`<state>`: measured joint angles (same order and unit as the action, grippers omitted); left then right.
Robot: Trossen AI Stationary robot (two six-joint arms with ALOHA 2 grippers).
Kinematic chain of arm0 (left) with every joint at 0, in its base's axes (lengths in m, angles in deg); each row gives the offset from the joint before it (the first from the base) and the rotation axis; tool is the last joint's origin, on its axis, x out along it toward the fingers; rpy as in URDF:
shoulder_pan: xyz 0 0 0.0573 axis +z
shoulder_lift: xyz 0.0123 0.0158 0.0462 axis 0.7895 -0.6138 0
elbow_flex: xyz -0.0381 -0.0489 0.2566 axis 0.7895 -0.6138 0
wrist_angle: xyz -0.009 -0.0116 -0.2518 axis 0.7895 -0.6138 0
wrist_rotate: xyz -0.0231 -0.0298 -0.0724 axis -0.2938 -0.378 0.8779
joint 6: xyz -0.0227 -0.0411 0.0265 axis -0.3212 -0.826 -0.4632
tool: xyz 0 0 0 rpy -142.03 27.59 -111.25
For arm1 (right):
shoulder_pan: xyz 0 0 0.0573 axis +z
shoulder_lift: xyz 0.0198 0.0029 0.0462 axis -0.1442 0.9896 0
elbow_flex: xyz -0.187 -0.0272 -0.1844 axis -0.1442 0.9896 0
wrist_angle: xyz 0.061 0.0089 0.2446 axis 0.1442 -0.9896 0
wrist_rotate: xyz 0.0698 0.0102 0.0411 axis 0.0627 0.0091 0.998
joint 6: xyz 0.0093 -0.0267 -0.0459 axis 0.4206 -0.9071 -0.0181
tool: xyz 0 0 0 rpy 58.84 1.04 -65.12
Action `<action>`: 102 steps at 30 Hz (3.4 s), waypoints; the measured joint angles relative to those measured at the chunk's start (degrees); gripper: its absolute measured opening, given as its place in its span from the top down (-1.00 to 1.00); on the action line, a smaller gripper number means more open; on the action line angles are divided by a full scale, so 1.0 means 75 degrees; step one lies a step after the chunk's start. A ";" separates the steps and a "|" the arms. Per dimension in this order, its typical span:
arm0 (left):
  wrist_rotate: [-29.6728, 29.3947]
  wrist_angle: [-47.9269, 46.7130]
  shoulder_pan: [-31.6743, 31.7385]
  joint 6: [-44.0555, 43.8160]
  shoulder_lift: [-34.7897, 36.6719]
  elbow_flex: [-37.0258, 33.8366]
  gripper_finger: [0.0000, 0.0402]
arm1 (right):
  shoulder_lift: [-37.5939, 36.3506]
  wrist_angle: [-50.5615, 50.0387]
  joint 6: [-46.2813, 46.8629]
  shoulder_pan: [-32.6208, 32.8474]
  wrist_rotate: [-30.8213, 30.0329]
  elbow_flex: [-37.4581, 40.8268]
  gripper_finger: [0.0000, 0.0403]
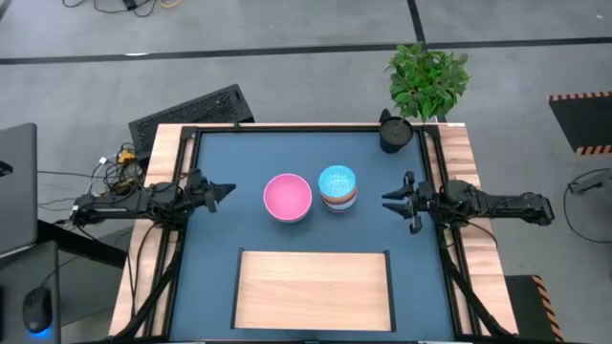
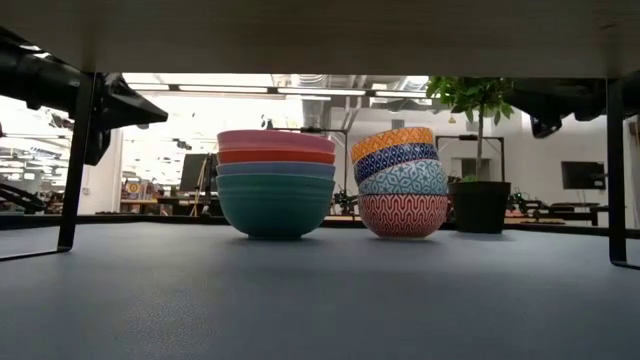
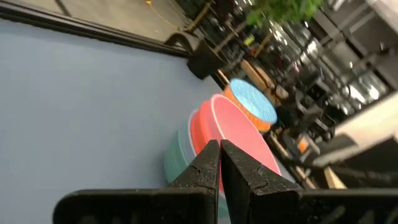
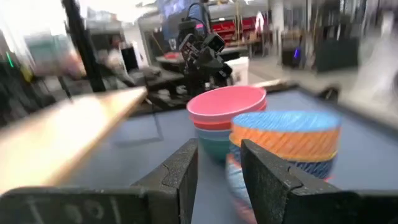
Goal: Place and stack bowls onto a shelf
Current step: Put the light blue patterned bowl on the shelf
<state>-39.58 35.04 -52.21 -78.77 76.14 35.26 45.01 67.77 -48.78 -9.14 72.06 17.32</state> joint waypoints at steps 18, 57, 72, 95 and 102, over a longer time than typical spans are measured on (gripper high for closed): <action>-0.0202 0.2234 -0.0001 -0.0472 -0.0002 0.0006 0.92 | 0.0003 0.1150 0.4320 0.0048 -0.0316 0.0000 0.27; 0.0438 0.1915 0.0227 0.1526 -0.5883 0.6265 0.38 | 0.1303 0.0408 0.2325 -0.0564 -0.2500 -0.3416 0.31; 0.1047 -0.0664 0.0882 0.1460 -0.6415 0.6563 -0.08 | 0.5100 -0.4563 0.2329 -0.0486 -0.2111 -0.6544 -0.05; 0.2718 -0.2175 0.1979 0.0707 -0.8376 0.6560 -0.24 | 0.7735 -0.5219 0.3986 -0.1230 -0.2215 -0.6827 -0.24; 0.2752 -0.2333 0.2192 0.0618 -0.8258 0.6560 -0.24 | 0.8951 -0.6136 0.3738 -0.1474 -0.1807 -0.8065 -0.24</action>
<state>-18.94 17.54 -35.76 -74.14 14.21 84.46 112.15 21.75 -20.74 -20.20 58.51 -43.17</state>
